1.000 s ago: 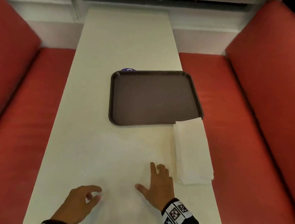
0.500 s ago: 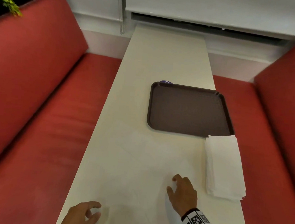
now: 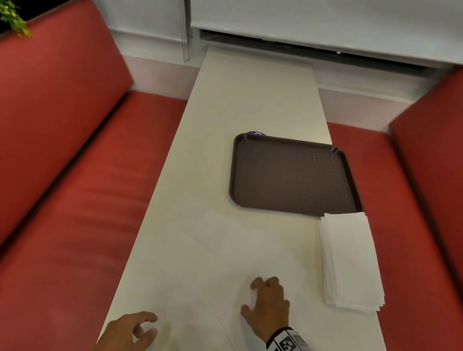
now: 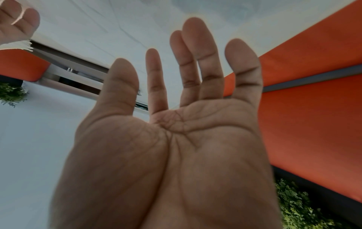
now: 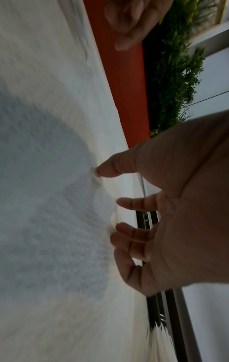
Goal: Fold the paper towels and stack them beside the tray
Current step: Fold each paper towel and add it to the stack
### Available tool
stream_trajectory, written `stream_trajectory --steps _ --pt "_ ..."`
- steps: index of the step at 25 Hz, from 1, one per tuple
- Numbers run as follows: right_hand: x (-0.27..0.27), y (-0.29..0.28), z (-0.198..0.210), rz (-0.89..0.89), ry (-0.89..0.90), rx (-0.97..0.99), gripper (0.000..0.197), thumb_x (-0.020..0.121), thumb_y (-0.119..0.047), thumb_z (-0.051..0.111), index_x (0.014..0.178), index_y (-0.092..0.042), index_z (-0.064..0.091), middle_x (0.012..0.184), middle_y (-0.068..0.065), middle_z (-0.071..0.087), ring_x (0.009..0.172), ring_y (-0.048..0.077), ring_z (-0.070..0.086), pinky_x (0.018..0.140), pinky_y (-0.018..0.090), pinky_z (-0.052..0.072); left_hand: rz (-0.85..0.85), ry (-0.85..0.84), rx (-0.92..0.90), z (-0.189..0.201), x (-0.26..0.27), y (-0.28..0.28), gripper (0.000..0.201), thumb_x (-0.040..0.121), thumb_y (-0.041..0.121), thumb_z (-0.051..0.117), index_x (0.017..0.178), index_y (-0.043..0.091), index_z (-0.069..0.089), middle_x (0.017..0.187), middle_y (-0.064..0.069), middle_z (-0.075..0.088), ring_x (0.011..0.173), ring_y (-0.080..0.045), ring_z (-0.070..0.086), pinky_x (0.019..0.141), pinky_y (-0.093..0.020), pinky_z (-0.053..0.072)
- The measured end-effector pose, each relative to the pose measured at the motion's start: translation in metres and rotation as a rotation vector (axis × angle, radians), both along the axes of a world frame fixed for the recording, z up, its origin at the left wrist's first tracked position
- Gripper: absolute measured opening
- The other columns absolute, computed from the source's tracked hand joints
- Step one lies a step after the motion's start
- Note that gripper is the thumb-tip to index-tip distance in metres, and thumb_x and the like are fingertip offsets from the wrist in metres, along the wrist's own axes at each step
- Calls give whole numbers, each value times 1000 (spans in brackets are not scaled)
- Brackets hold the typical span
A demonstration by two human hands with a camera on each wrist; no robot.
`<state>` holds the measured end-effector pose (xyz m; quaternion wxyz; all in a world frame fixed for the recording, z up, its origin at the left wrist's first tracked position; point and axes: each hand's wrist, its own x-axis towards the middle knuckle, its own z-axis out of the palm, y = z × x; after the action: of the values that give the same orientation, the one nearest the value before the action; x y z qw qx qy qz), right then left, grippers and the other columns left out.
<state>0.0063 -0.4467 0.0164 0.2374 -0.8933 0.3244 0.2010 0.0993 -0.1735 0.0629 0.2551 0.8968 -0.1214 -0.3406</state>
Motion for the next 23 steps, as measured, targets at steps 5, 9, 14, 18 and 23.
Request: stream_trajectory --steps 5,9,14,18,23 --pt "1 -6 -6 -24 -29 114 53 85 -41 57 129 -23 37 123 -1 47 121 20 45 99 35 41 9 -17 -11 0 1 -2 22 80 33 69 79 49 54 74 0 63 57 -7 58 60 -6 42" --pt "25 -38 4 -27 -26 -106 79 82 -56 59 143 -23 23 142 8 28 131 27 31 104 41 34 16 -14 -16 0 0 -3 22 80 34 68 79 50 53 75 0 63 53 -6 55 60 -6 42" --pt "49 -72 4 -85 176 -15 91 72 -55 73 139 -15 27 141 7 37 130 27 39 106 45 32 76 -23 -24 -1 -3 0 23 80 34 68 80 51 53 73 1 62 55 -6 53 63 -10 41" --pt "44 -67 6 -21 65 -142 60 77 -50 68 128 -27 47 131 3 40 124 24 39 101 41 34 94 -35 -31 1 -4 1 23 79 32 69 81 50 55 70 2 62 54 -6 53 63 -10 40" --pt "49 -80 60 29 -344 124 13 88 -35 63 88 -23 61 88 -5 61 91 21 55 78 28 41 96 40 -69 13 3 -16 22 76 31 73 78 50 61 67 2 64 48 0 56 61 -9 43"
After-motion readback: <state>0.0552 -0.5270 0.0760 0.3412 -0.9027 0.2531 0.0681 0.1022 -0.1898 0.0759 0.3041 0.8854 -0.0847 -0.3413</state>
